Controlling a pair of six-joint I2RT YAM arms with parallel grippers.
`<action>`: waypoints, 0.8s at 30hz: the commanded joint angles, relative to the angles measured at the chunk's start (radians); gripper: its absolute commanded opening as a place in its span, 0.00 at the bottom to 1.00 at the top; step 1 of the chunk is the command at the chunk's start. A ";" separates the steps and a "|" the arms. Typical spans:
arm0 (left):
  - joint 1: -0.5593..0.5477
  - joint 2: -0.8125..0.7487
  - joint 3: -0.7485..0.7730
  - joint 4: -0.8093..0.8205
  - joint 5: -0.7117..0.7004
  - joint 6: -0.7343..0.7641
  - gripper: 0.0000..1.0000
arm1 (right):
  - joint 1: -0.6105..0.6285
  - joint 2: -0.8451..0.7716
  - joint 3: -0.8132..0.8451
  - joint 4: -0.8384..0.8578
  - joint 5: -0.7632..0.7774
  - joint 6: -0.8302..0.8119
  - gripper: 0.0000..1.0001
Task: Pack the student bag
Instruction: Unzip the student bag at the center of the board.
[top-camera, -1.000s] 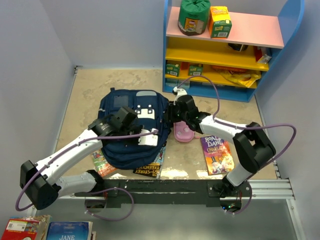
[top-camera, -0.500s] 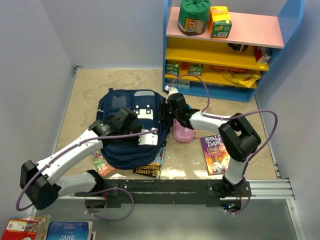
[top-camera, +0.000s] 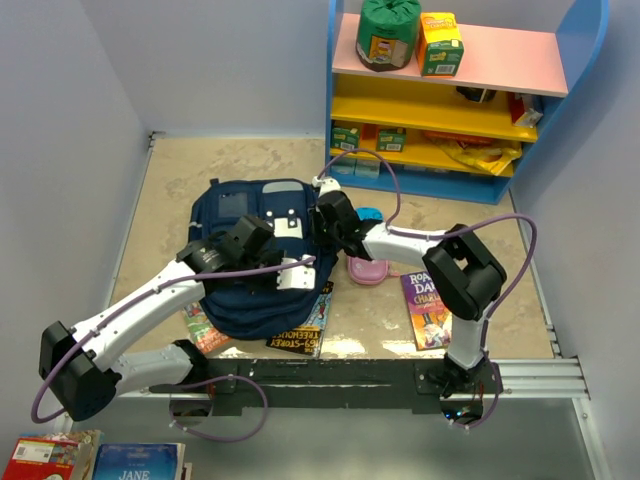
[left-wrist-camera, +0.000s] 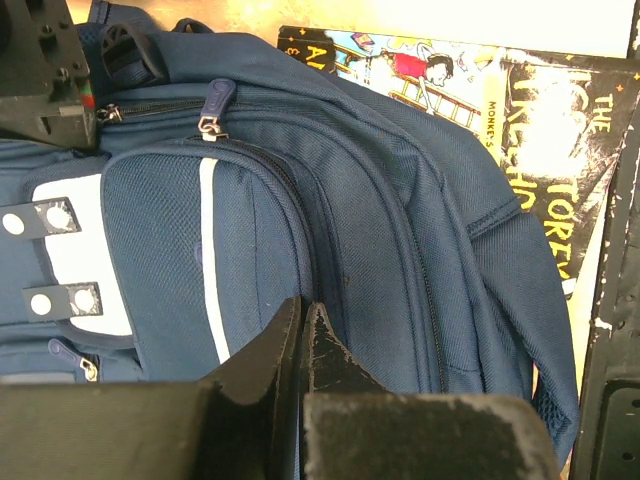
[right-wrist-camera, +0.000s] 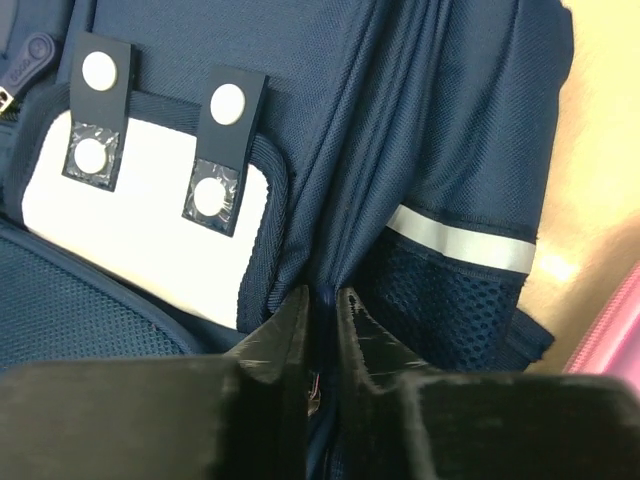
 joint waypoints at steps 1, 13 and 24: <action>-0.004 -0.037 0.000 0.033 0.028 -0.026 0.00 | 0.029 -0.035 0.036 -0.012 0.090 -0.026 0.02; -0.003 -0.028 -0.051 0.175 -0.110 -0.123 0.00 | 0.032 -0.180 -0.104 0.051 0.078 -0.019 0.00; 0.115 0.040 0.004 0.378 -0.170 -0.368 0.00 | 0.030 -0.324 -0.269 0.061 -0.048 0.052 0.00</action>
